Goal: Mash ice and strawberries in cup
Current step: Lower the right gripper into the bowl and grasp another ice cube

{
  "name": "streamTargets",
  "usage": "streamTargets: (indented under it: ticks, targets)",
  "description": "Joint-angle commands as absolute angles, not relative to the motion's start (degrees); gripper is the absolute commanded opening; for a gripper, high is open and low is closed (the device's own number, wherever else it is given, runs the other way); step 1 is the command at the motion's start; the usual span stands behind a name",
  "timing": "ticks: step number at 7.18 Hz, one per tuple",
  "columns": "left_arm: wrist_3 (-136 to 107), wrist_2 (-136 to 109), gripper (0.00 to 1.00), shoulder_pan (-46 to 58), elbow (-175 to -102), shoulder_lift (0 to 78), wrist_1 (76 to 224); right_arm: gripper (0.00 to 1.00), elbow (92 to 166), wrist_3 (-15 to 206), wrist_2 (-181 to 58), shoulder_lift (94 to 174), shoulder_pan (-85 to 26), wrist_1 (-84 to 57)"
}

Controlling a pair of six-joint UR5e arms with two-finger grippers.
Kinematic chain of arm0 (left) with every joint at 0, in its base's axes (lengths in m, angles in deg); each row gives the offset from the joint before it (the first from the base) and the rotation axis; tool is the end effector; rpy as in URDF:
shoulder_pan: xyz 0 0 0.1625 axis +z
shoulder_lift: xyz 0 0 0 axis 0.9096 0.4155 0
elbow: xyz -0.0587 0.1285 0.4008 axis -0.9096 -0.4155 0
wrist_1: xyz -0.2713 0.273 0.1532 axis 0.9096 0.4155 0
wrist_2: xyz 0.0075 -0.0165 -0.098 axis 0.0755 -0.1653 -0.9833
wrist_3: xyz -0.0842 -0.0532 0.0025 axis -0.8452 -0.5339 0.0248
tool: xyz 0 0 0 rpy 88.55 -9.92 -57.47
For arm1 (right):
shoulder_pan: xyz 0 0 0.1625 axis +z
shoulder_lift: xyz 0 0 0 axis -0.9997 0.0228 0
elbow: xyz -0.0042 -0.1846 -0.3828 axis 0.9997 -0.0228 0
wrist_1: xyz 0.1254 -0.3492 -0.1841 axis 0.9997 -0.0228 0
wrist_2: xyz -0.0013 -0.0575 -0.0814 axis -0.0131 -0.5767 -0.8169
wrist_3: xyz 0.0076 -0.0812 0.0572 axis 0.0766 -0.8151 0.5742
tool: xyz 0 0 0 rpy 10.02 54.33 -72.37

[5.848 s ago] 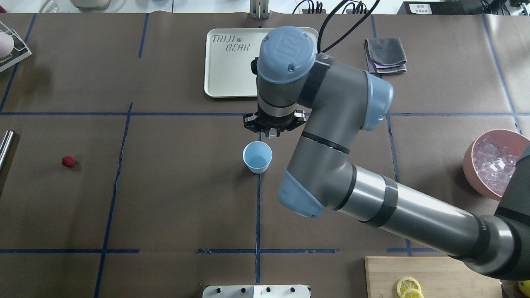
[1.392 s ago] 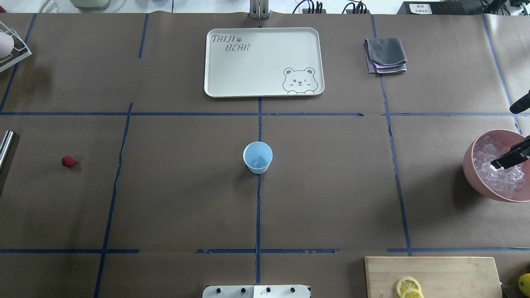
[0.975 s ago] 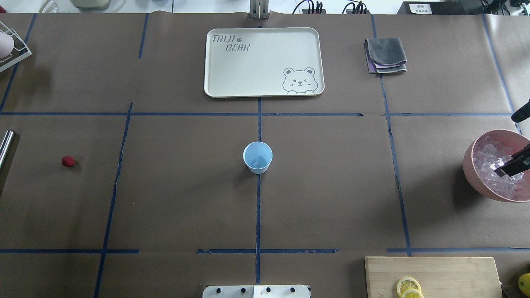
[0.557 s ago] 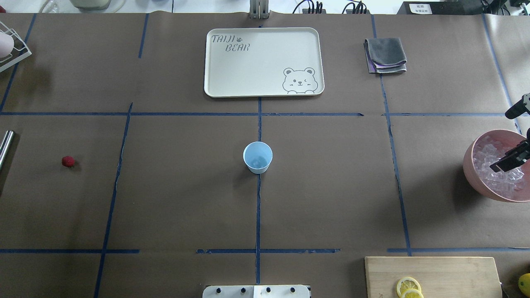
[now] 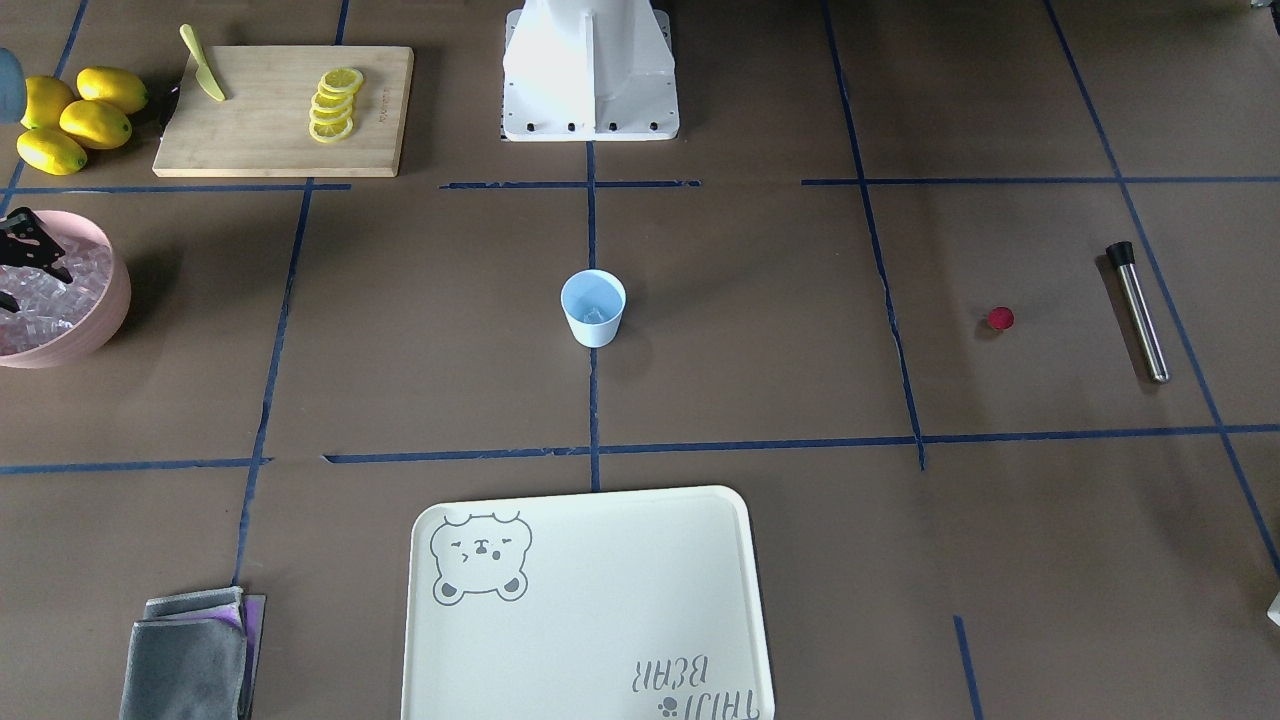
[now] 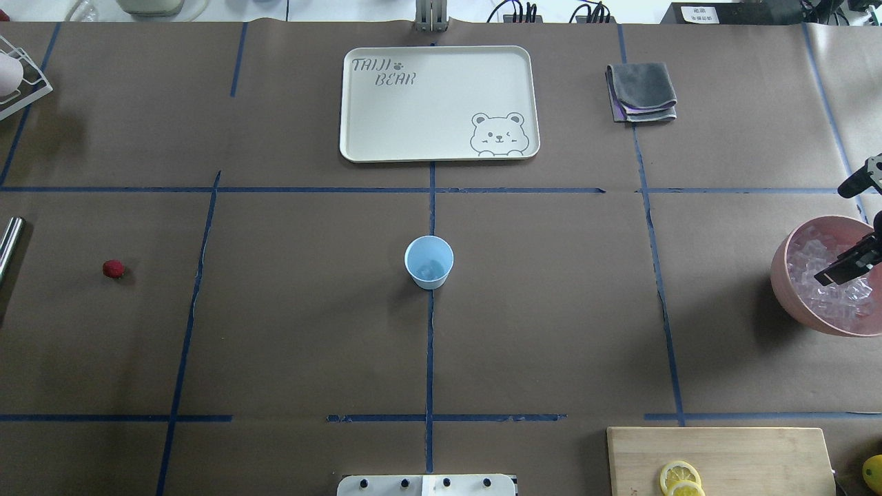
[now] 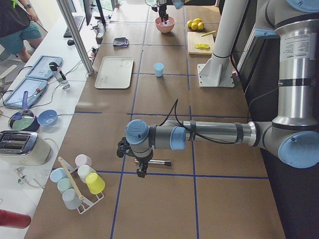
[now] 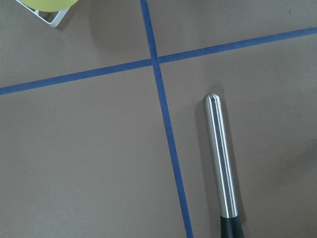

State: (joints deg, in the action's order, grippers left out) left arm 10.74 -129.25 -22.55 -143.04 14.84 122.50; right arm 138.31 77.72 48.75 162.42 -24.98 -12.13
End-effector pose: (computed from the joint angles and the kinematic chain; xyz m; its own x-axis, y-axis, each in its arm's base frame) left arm -0.0444 -0.4596 0.6481 0.6631 0.2007 -0.7212 -0.1559 0.9793 0.1292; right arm -0.1403 -0.4308 0.5937 0.5463 -0.5372 0.6426 0.4325 0.8379 0.3329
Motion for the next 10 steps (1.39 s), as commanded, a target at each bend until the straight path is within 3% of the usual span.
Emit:
streamTargets:
  ticks: [1, 3, 5, 7, 10]
  targets:
    - [10.7, -129.3, 1.0, -22.5, -143.0, 14.8, 122.5, 0.5, 138.6, 77.9, 48.9, 162.7, -25.0, -12.1]
    - [10.7, -129.3, 1.0, -22.5, -143.0, 14.8, 122.5, 0.21, 138.6, 77.8, 48.9, 162.9, -25.0, -12.1]
    - [10.7, -129.3, 1.0, -22.5, -143.0, 15.0, 122.5, 0.03, 138.9, 77.8, 49.5, 162.8, -24.9, -12.2]
    - [10.7, -129.3, 1.0, -22.5, -143.1, 15.1, 122.5, 0.02, 141.4, 77.9, 50.7, 162.6, -24.7, -14.0]
    - [10.7, -129.3, 1.0, -22.6, -143.1, 15.1, 122.5, 0.03, 149.8, 78.6, 50.6, 153.1, -18.9, -38.0]
